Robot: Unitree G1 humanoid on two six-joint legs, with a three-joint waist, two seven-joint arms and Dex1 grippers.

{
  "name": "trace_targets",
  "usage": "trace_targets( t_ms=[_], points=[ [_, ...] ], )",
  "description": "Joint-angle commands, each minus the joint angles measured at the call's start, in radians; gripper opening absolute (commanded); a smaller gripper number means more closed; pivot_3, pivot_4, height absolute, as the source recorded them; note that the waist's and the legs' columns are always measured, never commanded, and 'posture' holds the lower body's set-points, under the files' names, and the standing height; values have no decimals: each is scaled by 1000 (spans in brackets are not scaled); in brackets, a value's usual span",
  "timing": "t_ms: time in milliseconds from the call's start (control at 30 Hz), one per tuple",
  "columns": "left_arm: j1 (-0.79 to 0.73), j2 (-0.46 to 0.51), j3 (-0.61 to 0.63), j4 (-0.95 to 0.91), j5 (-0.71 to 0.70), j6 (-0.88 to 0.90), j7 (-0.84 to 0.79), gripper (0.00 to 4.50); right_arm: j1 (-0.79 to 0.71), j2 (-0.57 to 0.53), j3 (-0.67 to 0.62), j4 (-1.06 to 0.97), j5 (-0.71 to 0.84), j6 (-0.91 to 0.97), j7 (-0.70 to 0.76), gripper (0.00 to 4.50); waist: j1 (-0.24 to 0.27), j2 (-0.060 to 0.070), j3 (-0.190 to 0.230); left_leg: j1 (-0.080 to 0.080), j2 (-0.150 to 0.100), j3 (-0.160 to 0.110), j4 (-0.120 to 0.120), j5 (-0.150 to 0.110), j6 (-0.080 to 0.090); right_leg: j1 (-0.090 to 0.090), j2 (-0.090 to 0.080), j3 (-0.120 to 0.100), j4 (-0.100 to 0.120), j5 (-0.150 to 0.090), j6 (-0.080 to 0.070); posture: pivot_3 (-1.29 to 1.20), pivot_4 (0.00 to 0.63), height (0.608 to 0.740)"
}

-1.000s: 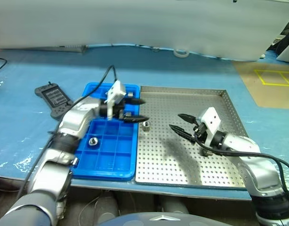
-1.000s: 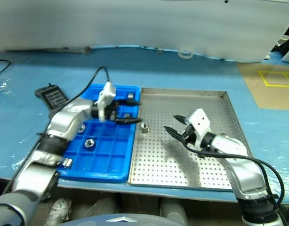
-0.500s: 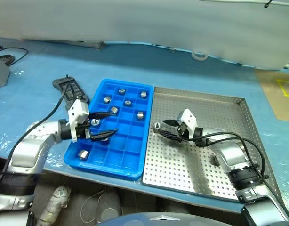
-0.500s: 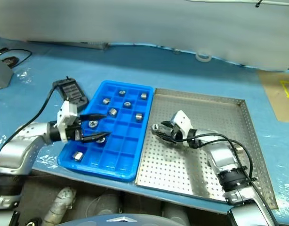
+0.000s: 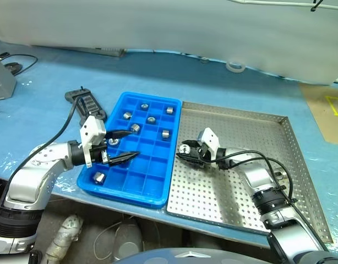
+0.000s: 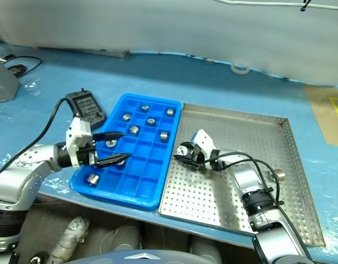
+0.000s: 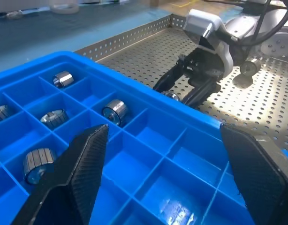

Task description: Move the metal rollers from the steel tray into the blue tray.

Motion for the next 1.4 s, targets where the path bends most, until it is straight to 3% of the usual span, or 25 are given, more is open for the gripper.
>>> trace_targets(
  t_ms=[33,133,267,567,800,967,1100,1300,1400],
  points=[
    [-28,6,-12,6,-5,-4,-9,4037,19,-6,-16,-59,-3,9,-25,2832,-1,0,0,0,0,0,0,0,0,0,0,0,0,0,0,133,150,740],
    [-55,1,-20,32,-4,-9,-12,4037,41,-20,-36,-124,36,54,-14,2832,-3,-1,-1,0,0,0,0,0,0,-1,0,0,0,0,0,118,150,740],
    [-75,-3,-33,46,0,-12,-15,4078,55,-45,-55,-172,27,87,-39,1623,-3,-1,0,1,0,0,0,0,0,0,0,0,0,0,0,105,150,740],
    [-125,26,15,80,-20,-5,-15,4078,81,-70,-96,-328,98,203,-43,1577,-5,-1,-1,0,0,0,-1,0,-1,0,0,1,0,0,0,83,150,740],
    [-204,130,129,224,0,-44,-26,4078,-112,-8,-93,-423,182,267,-34,1577,-11,-1,-1,2,0,0,-1,2,-3,-1,2,2,1,0,0,150,150,740],
    [-110,156,193,157,-21,-24,-6,4078,-200,94,24,-269,149,198,32,1577,-1,-4,-2,2,1,-1,-5,3,-6,-1,4,-2,1,0,0,242,150,740],
    [33,148,218,39,-13,-21,28,4078,-268,154,61,-29,102,117,66,1577,17,-4,-2,-6,-1,-4,-4,0,-4,-3,0,-10,0,0,0,315,150,740],
    [145,105,283,-119,-91,51,126,4078,-334,161,118,272,-28,-120,127,1577,55,-4,-1,-5,0,-7,-3,0,-5,-1,-1,-13,0,0,0,417,150,740],
    [200,92,306,-176,-115,73,156,4078,-339,166,116,293,-28,-140,165,1577,68,-3,-1,-2,4,-7,-3,0,-6,2,-1,-13,0,0,0,417,150,740]
  ],
)
